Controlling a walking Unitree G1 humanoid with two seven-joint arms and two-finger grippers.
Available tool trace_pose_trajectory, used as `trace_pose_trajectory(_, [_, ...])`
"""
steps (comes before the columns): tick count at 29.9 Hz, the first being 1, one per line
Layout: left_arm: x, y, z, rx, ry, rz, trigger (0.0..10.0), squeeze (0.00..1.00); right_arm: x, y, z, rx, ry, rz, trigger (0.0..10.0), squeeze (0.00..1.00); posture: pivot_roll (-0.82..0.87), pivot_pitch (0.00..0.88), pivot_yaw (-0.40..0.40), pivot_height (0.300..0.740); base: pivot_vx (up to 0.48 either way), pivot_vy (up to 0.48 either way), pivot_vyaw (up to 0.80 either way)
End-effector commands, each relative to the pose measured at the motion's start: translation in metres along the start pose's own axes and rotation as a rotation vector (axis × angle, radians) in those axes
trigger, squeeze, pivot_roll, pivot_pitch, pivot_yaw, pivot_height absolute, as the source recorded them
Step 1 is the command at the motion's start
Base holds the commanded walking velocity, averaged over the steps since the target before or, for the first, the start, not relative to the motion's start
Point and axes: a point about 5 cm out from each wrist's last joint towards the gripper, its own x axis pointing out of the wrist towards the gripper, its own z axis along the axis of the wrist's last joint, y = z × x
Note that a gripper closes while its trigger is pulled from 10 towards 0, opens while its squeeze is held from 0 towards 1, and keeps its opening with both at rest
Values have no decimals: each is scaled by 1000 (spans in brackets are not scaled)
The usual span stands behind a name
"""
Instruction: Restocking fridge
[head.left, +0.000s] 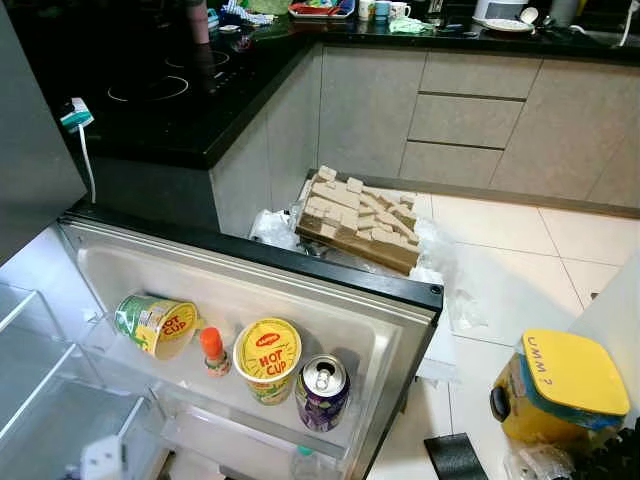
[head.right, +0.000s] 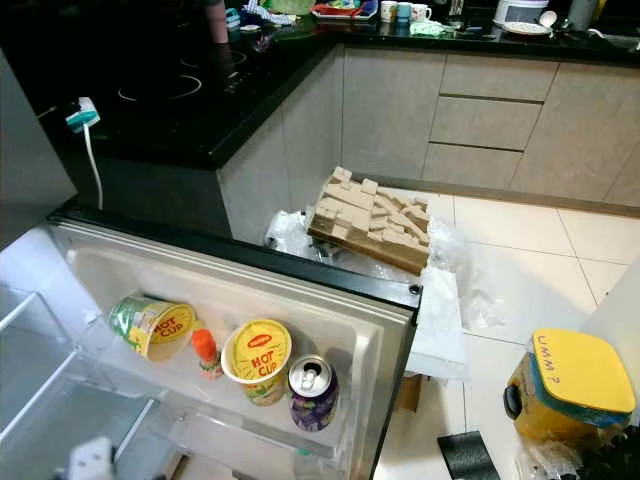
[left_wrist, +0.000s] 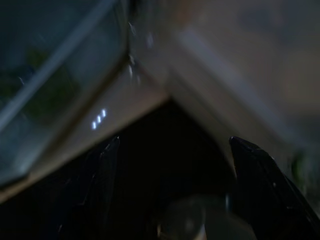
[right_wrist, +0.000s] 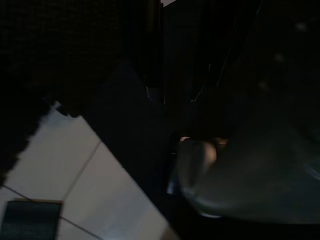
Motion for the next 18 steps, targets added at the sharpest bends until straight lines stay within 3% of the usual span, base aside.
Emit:
trace_pose_trajectory(1, [-3,8,5,-14,-24,10,10000,0,-1,-3,1,22,-17,-22,10000,0,-56,0,-22,740,0,0,0])
trace_pose_trajectory(4, [-3,19,37,-55,-147,-59,10000,0,-7,-20,2,114,-64,-100,10000,0,-54,0,-20,740,0,0,0])
trace_pose_trajectory(8, [-4,21,46,-60,-181,-81,10000,0,-8,-22,1,113,-65,-107,10000,0,-54,0,-20,740,0,0,0])
trace_pose_trajectory(10, [-6,26,76,-52,-292,-157,10000,0,-8,-22,0,98,-57,-102,10000,0,-54,0,-23,740,0,0,0])
trace_pose_trajectory(11, [-6,26,76,-52,-292,-157,10000,0,-8,-22,0,98,-57,-102,10000,0,-54,0,-23,740,0,0,0])
trace_pose_trajectory(14, [-16,31,122,8,-449,-281,10000,0,-7,-19,-1,86,-50,-90,10000,0,-49,0,-21,740,0,0,0])
trace_pose_trajectory(15, [-16,31,122,8,-449,-281,10000,0,-7,-19,-1,86,-50,-90,10000,0,-49,0,-21,740,0,0,0])
trace_pose_trajectory(17, [-25,31,147,75,-522,-361,10000,0,-6,-15,-2,77,-42,-77,10000,0,-43,0,-15,740,0,0,0])
trace_pose_trajectory(18, [-25,31,147,75,-522,-361,10000,0,-6,-15,-2,77,-42,-77,10000,0,-43,0,-15,740,0,0,0])
